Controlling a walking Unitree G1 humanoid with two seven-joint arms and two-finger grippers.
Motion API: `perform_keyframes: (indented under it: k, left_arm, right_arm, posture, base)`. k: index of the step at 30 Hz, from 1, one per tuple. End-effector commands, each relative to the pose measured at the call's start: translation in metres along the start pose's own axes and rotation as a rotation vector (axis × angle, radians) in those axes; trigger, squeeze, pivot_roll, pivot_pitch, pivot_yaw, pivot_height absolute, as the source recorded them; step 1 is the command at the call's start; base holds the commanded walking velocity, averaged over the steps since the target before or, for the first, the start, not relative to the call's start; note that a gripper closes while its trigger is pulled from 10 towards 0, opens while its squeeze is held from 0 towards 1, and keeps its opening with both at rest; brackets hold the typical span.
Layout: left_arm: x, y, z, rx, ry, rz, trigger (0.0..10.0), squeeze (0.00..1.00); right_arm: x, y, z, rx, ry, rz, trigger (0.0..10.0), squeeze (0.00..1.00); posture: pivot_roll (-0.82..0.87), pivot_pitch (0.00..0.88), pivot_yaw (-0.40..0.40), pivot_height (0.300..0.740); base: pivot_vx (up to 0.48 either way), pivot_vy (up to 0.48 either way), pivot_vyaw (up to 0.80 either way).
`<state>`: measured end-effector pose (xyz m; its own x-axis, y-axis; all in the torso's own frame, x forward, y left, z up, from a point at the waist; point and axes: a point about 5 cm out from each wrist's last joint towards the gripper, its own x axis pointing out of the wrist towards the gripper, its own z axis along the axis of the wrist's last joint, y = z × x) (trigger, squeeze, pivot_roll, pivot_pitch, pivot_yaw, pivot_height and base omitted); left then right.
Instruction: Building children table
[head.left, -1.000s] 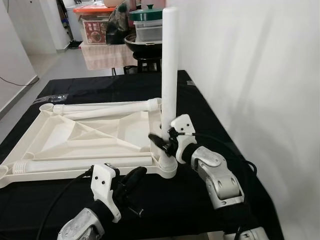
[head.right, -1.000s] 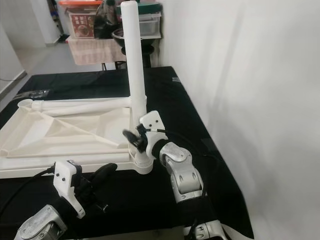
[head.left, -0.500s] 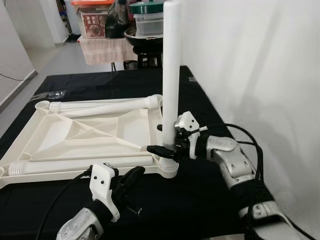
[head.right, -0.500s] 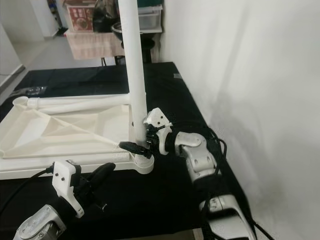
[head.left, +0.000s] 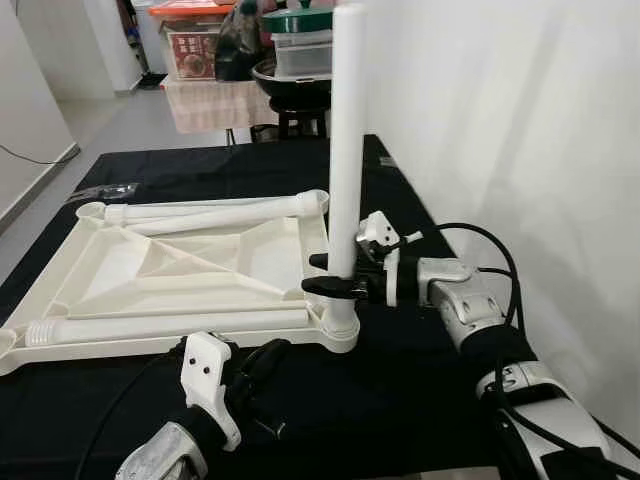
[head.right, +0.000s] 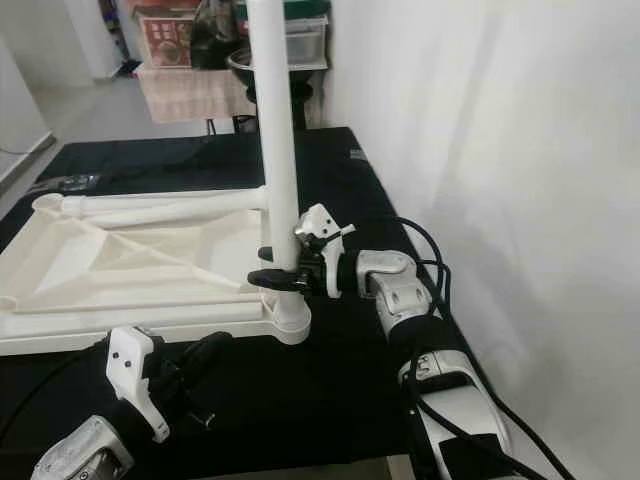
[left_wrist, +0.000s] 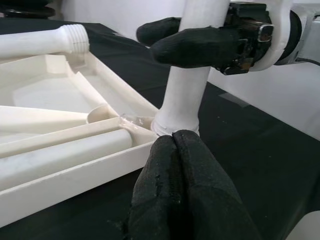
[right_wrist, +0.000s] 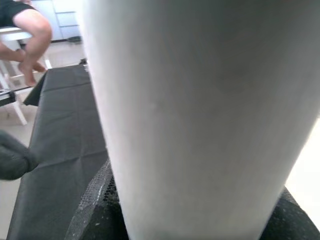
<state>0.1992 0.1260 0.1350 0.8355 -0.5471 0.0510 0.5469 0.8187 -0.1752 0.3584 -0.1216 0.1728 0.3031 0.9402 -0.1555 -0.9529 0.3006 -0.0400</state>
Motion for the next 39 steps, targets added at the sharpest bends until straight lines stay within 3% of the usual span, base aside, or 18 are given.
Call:
perform_keyframes:
  k: [1,6,7,8,9,10,11,12,15,17,18,21,22,23,28,29,36,39]
  left_arm:
    - [-0.001,0.001,-0.001,0.003,0.008,0.005,10.0,0.00]
    - [-0.002,0.001,0.000,0.002,0.005,0.007,10.0,0.00]
    - [-0.002,0.002,0.000,0.003,0.005,0.008,10.0,0.00]
    - [-0.002,0.002,0.000,0.003,0.005,0.008,10.0,0.00]
    - [-0.003,0.003,0.001,0.003,0.004,0.009,10.0,0.00]
    - [-0.003,0.003,0.001,0.003,0.004,0.009,10.0,0.00]
    - [-0.003,0.005,0.002,0.004,0.004,0.009,10.0,0.00]
    - [-0.002,0.007,0.002,0.006,0.004,0.008,10.0,0.00]
    - [-0.001,0.008,0.001,0.006,0.005,0.008,10.0,0.00]
    - [0.001,0.010,0.000,0.005,0.007,0.003,10.0,0.00]
    - [0.001,0.010,-0.001,0.006,0.008,0.005,10.0,0.00]
    - [0.001,0.010,-0.001,0.010,0.001,0.022,10.0,0.00]
    - [0.001,0.010,-0.001,0.014,-0.001,0.031,10.0,0.00]
    - [0.002,0.010,-0.001,0.017,-0.002,0.035,10.0,0.00]
    - [0.003,0.009,-0.003,0.012,-0.001,0.030,10.0,0.00]
    - [0.004,0.009,-0.003,0.009,-0.001,0.027,10.0,0.00]
    - [0.005,0.005,-0.005,0.002,-0.005,0.022,10.0,0.00]
    - [0.006,0.002,-0.005,0.000,-0.011,0.022,10.0,0.00]
  right_arm:
    - [0.000,0.004,-0.006,0.011,-0.004,0.025,0.0,0.00]
    - [0.000,0.012,-0.022,0.045,0.045,-0.229,0.0,0.00]
    - [0.003,0.014,-0.025,0.067,0.044,-0.441,0.0,0.00]
    - [0.003,0.014,-0.025,0.067,0.044,-0.441,0.0,0.00]
    - [0.009,0.031,-0.031,0.158,0.012,-0.693,0.0,0.00]
    - [0.009,0.031,-0.031,0.158,0.012,-0.693,0.0,0.00]
    - [0.019,0.055,-0.033,0.168,0.027,-0.717,0.0,0.00]
    - [0.024,0.069,-0.024,0.069,0.021,-0.689,0.0,0.00]
    - [0.025,0.065,-0.022,0.087,-0.004,-0.670,0.0,0.00]
    - [0.022,0.045,-0.027,0.101,0.009,-0.678,0.0,0.00]
    - [0.021,0.037,-0.029,0.118,0.015,-0.705,10.0,0.00]
    - [0.023,0.033,-0.023,0.111,0.003,-0.706,10.0,0.00]
    - [0.025,0.034,-0.018,0.119,-0.017,-0.676,10.0,0.99]
    - [0.026,0.036,-0.015,0.130,-0.033,-0.633,10.0,1.00]
    - [0.028,0.043,0.001,0.057,-0.065,-0.373,10.0,1.00]
    - [0.026,0.041,0.002,0.020,-0.060,-0.285,10.0,0.00]
    - [0.014,0.023,0.003,-0.026,0.005,-0.007,10.0,0.00]
    - [0.014,0.009,0.004,0.002,0.035,-0.019,10.0,0.00]
  posture:
    - [-0.01,0.008,-0.006,0.740]
    - [-0.02,0.017,-0.012,0.740]
    - [-0.02,0.018,-0.011,0.740]
    - [-0.02,0.018,-0.011,0.740]
    - [-0.04,0.026,0.000,0.740]
    - [-0.04,0.026,0.000,0.740]
    - [-0.04,0.023,0.009,0.740]
    - [-0.05,0.019,0.017,0.740]
    - [-0.06,0.000,0.027,0.740]
    - [-0.03,0.000,0.011,0.740]
    - [-0.03,0.000,0.005,0.740]
    - [-0.02,0.000,0.003,0.740]
    - [-0.02,0.000,0.000,0.740]
    - [-0.02,0.000,-0.001,0.740]
    - [-0.02,0.000,-0.003,0.740]
    - [-0.02,0.000,-0.003,0.740]
    - [-0.01,0.000,-0.016,0.740]
    - [0.00,0.000,-0.021,0.740]
  base:
    - [0.000,0.000,0.00]
    - [0.000,0.000,0.00]
    - [0.000,0.000,0.00]
    - [0.000,0.000,0.00]
    - [0.000,0.000,0.00]
    - [0.000,0.000,0.00]
    - [0.000,0.000,0.00]
    - [0.000,0.000,0.00]
    - [0.000,0.000,0.00]
    - [0.000,0.000,0.00]
    - [0.000,0.000,0.00]
    - [0.000,0.000,0.00]
    - [0.000,0.000,0.00]
    - [0.000,0.000,0.00]
    - [0.000,0.000,0.00]
    - [0.000,0.000,0.00]
    - [0.000,0.000,0.00]
    - [0.000,0.000,0.00]
